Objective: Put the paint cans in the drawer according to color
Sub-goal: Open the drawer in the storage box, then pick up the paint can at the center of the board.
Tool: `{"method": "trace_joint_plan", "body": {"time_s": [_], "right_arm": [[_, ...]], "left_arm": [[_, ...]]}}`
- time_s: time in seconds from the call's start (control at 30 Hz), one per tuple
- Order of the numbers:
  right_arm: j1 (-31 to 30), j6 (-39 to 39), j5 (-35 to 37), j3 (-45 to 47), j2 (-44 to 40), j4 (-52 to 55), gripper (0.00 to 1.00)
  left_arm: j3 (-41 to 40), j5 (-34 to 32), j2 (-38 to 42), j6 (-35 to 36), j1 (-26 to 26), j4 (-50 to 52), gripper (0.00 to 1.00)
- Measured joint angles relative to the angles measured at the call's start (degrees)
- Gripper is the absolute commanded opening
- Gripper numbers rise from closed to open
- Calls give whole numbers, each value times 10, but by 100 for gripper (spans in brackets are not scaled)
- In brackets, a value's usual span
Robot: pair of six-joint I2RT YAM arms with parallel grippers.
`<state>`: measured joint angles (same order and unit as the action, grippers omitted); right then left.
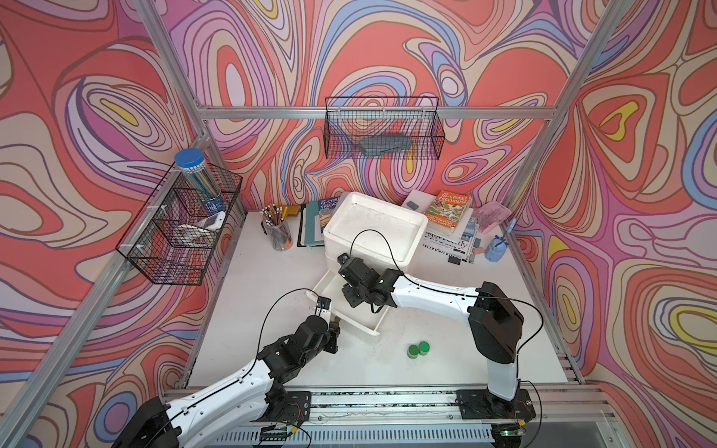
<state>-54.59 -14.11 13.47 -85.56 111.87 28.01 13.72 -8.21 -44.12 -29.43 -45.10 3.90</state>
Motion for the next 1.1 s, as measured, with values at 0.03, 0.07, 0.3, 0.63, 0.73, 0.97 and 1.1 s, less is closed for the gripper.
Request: {"method": "trace_joint_plan", "body": {"time_s": [0.03, 0.07, 0.3, 0.63, 0.73, 0.97, 1.1], "right_arm": [[0, 0, -1, 1, 0, -2, 34], [0, 0, 0, 2, 0, -3, 34], [0, 1, -6, 4, 0, -6, 41], [6, 9, -43, 17, -7, -3, 60], [9, 19, -60, 33, -22, -4, 64], [12, 43, -129, 60, -112, -8, 64], [-3, 44, -161, 76, -175, 0, 63]], "left_arm": [[3, 0, 2, -2, 0, 7, 0], [6, 0, 3, -4, -2, 13, 0], [17, -2, 18, -16, -10, 50, 0], [16, -17, 67, -21, -14, 113, 36], [16, -31, 104, -21, -14, 129, 44], [18, -91, 220, -21, -14, 150, 62], [32, -142, 241, -23, -14, 151, 66]]}}
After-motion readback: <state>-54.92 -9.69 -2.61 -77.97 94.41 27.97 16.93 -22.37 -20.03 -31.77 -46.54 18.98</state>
